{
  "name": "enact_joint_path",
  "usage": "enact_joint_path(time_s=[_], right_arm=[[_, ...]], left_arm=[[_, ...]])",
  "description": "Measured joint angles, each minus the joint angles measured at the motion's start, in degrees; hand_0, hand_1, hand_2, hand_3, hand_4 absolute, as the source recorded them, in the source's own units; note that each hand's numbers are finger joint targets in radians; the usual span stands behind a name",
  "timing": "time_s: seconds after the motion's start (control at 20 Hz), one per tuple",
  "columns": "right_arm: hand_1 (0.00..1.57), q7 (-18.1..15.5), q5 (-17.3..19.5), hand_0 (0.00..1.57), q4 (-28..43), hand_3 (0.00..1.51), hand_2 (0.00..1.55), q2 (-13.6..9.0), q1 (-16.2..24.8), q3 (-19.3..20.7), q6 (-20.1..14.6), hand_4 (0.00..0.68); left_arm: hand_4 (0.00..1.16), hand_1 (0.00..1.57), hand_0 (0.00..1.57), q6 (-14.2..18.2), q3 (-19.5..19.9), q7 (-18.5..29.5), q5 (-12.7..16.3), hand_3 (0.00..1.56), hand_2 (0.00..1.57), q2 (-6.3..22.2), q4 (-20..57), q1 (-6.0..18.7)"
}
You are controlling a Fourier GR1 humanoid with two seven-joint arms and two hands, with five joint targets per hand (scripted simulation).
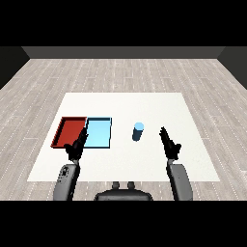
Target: Pick the blue can and put it in the blue box
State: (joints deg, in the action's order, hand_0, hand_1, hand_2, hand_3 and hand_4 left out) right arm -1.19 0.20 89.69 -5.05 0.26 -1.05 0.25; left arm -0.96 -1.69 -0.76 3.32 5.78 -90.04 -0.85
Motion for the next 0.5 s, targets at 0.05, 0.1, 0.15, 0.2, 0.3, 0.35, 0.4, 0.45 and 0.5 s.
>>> enact_joint_path(time_s=[0.05, 0.1, 0.15, 0.2, 0.3, 0.35, 0.4, 0.45, 0.5], right_arm=[[0.00, 0.12, 0.03, 0.00, -0.14, 0.00, 0.00, -0.40, -0.01, 0.37, 0.49, 0.000], [0.00, 0.13, -0.26, 0.00, -0.34, 0.00, 0.00, -1.07, -0.02, 1.03, 1.28, 0.000], [0.00, 0.03, -0.83, 0.00, -0.62, 0.00, 0.00, -1.96, -0.03, 1.94, 2.29, 0.000], [0.00, -0.16, -1.61, 0.00, -0.98, 0.00, 0.00, -3.02, -0.05, 3.04, 3.48, 0.000], [0.00, -0.21, -3.55, 0.00, -1.90, 0.00, 0.00, -5.41, -0.61, 5.53, 6.07, 0.000], [0.00, -1.83, -5.81, 0.00, -1.38, 0.00, 0.00, -5.18, -0.85, 6.22, 7.66, 0.000], [0.00, -3.53, -8.11, 0.00, -1.02, 0.00, 0.00, -5.32, -0.70, 7.13, 9.55, 0.000], [0.00, -5.12, -10.34, 0.00, -1.02, 0.00, 0.00, -5.78, -0.66, 8.21, 11.57, 0.000], [0.00, -5.61, -12.34, 0.00, -0.68, 0.00, 0.00, -6.04, -1.05, 9.03, 13.00, 0.000]], left_arm=[[0.00, 0.00, 0.00, -0.01, 0.12, 0.00, -0.21, 0.00, 0.00, -0.09, -0.02, 0.01], [0.00, 0.00, 0.00, 0.06, 0.21, 0.00, -0.50, 0.00, 0.00, -0.16, -0.09, 0.00], [0.00, 0.00, 0.00, 0.22, 0.28, 0.00, -0.84, 0.00, 0.00, -0.19, -0.20, -0.03], [0.00, 0.00, 0.00, 0.43, 0.33, 0.00, -1.22, 0.00, 0.00, -0.20, -0.35, -0.07], [0.00, 0.00, 0.00, 1.21, 0.03, -0.31, -2.26, 0.00, 0.00, -0.46, -1.13, -0.41], [0.00, 0.00, 0.00, 1.04, 0.19, 1.76, -1.90, 0.00, 0.00, -0.69, -2.30, 0.24], [0.00, 0.00, 0.00, 0.99, 0.35, 3.98, -1.87, 0.00, 0.00, -0.81, -3.26, 0.53], [0.00, 0.00, 0.00, 0.88, 0.68, 5.97, -1.56, 0.00, 0.00, -1.07, -3.25, 1.37], [0.00, 0.00, 0.00, 0.77, 0.64, 8.16, -1.62, 0.00, 0.00, -1.32, -3.68, 1.06]])
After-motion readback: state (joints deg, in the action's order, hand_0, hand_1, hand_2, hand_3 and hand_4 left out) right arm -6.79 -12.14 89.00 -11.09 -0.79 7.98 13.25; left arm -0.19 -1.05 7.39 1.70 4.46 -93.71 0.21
